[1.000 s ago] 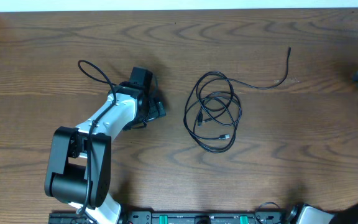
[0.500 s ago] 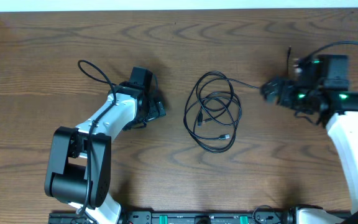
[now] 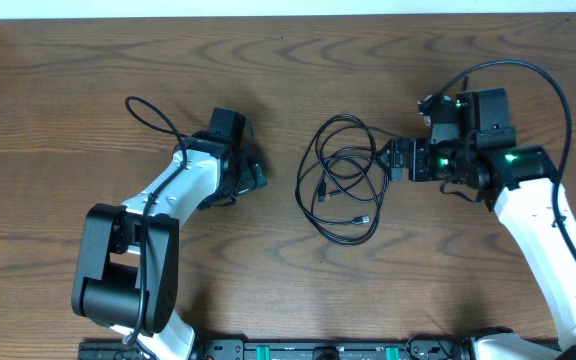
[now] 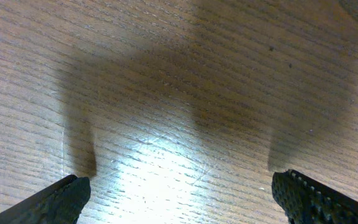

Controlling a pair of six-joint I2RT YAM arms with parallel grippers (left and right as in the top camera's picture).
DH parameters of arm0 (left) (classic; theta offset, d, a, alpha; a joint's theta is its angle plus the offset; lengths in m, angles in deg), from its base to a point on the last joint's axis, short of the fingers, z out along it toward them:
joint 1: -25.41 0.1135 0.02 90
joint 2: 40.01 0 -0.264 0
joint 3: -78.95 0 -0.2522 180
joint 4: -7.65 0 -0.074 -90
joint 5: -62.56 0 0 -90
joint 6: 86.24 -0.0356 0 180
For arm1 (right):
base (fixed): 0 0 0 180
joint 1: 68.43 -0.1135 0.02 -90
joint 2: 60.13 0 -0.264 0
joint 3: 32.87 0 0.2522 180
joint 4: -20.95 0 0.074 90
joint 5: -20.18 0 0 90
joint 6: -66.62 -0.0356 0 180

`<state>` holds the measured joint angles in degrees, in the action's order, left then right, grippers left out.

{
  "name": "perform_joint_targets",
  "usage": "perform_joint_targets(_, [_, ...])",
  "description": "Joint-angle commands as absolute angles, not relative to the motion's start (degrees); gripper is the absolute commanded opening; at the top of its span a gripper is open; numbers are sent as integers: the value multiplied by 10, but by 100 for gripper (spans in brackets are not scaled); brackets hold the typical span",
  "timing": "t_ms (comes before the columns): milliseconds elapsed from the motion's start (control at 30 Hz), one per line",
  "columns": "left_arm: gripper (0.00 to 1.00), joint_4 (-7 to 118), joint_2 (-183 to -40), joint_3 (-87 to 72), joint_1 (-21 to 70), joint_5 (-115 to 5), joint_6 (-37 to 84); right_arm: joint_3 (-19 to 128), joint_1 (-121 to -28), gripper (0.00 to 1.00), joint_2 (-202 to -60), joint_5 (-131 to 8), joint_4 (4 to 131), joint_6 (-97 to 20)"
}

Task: Untangle cables
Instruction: 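Move the right gripper back left toward the black cable bundle, then lower the right gripper onto the black cable bundle and grasp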

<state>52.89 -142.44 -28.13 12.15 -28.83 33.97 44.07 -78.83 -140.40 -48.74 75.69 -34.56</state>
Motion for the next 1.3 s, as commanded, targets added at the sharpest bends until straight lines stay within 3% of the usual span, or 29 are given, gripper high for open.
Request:
perform_joint_targets(0, [100,531,-1427,-272,120,-285,341,441,-804,99,-1416,-483,741,-336])
perform_joint_targets(867, [100,531,-1427,-272,120,-285,341,441,-837,99,-1501,-488,700,-336])
perform_joint_targets(1100, [100,531,-1427,-272,120,-285,341,441,-837,99,-1502,-600,690,-335])
perform_joint_targets(1267, [100,531,-1427,-272,120,-285,341,440,-841,99,-1518,-592,704,-330])
